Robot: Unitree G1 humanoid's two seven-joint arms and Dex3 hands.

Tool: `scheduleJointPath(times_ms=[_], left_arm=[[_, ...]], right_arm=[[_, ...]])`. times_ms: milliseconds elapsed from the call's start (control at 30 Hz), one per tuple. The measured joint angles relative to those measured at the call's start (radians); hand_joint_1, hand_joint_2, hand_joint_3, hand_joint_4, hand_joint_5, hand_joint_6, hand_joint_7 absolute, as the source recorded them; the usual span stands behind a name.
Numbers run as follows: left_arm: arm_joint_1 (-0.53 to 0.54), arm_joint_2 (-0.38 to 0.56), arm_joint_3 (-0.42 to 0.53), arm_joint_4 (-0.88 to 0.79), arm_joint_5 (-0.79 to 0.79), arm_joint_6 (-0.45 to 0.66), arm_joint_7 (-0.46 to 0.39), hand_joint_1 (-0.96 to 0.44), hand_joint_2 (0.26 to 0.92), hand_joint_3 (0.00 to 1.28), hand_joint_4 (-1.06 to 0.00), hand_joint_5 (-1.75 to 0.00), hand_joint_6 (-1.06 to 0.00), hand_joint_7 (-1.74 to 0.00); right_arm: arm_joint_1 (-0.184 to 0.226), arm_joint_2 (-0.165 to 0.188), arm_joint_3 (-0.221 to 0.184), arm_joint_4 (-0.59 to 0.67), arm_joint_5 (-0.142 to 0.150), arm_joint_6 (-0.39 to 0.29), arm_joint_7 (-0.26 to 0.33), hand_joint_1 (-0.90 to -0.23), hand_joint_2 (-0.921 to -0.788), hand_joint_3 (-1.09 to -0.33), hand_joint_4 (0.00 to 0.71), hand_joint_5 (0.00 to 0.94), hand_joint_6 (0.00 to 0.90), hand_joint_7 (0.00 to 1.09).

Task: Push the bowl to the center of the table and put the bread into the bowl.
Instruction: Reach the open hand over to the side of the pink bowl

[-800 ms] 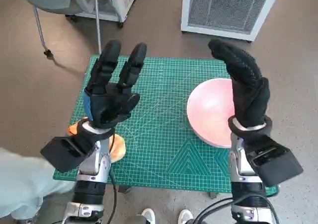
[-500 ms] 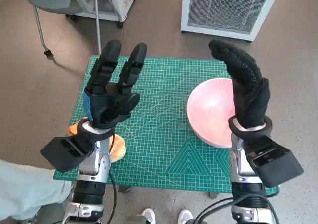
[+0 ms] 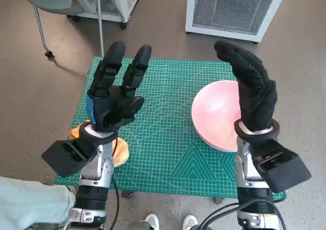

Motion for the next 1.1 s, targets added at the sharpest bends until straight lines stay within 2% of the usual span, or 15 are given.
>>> scheduleJointPath(times_ms=[200,300,433,533,567,633,800,900,1100], left_arm=[[0.000,0.000,0.000,0.002,0.001,0.000,0.000,-0.06,0.921,0.23,-0.36,0.00,-0.51,-0.01],[0.000,-0.001,-0.001,0.004,0.002,0.000,0.000,-0.06,0.921,0.23,-0.36,0.00,-0.51,-0.01],[0.000,-0.001,-0.001,0.006,0.003,-0.001,0.000,-0.05,0.921,0.23,-0.36,0.00,-0.51,-0.01],[0.001,-0.001,0.000,0.005,0.003,-0.001,0.002,-0.05,0.921,0.23,-0.36,0.00,-0.51,-0.01],[0.001,-0.001,0.000,0.005,0.003,-0.002,0.002,-0.05,0.921,0.23,-0.36,0.00,-0.51,-0.01],[0.002,-0.001,0.000,0.005,0.003,-0.002,0.002,-0.05,0.921,0.23,-0.36,0.00,-0.51,-0.01],[0.007,-0.001,0.000,0.005,0.003,-0.003,0.002,-0.06,0.921,0.23,-0.36,0.00,-0.51,-0.01],[0.009,-0.001,0.000,0.005,0.003,-0.003,0.002,-0.06,0.921,0.23,-0.36,0.00,-0.51,-0.01],[0.012,-0.001,0.002,0.006,0.003,-0.004,0.003,-0.05,0.921,0.23,-0.37,0.00,-0.51,-0.01]], right_arm=[[0.001,-0.003,-0.007,0.000,0.003,0.000,0.000,-0.509,-0.921,-0.810,0.273,0.026,-0.001,0.68],[0.002,-0.013,-0.019,0.005,0.020,-0.003,0.004,-0.518,-0.921,-0.805,0.275,0.027,-0.001,0.69],[0.002,-0.047,-0.060,0.050,0.037,-0.030,0.012,-0.531,-0.921,-0.790,0.282,0.030,-0.001,0.69],[0.001,-0.073,-0.102,0.116,0.038,-0.066,0.002,-0.521,-0.921,-0.788,0.285,0.031,-0.001,0.69],[0.001,-0.080,-0.116,0.138,0.036,-0.077,-0.007,-0.519,-0.921,-0.788,0.286,0.031,-0.001,0.69],[-0.001,-0.098,-0.161,0.211,0.015,-0.112,-0.057,-0.519,-0.921,-0.788,0.289,0.031,-0.001,0.68],[-0.004,-0.136,-0.220,0.350,-0.030,-0.157,-0.154,-0.501,-0.921,-0.803,0.288,0.028,-0.001,0.66],[-0.006,-0.161,-0.246,0.436,-0.051,-0.175,-0.206,-0.464,-0.921,-0.823,0.282,0.023,-0.001,0.65],[-0.013,-0.197,-0.279,0.603,-0.059,-0.195,-0.281,-0.420,-0.921,-0.854,0.259,0.009,0.000,0.65]])
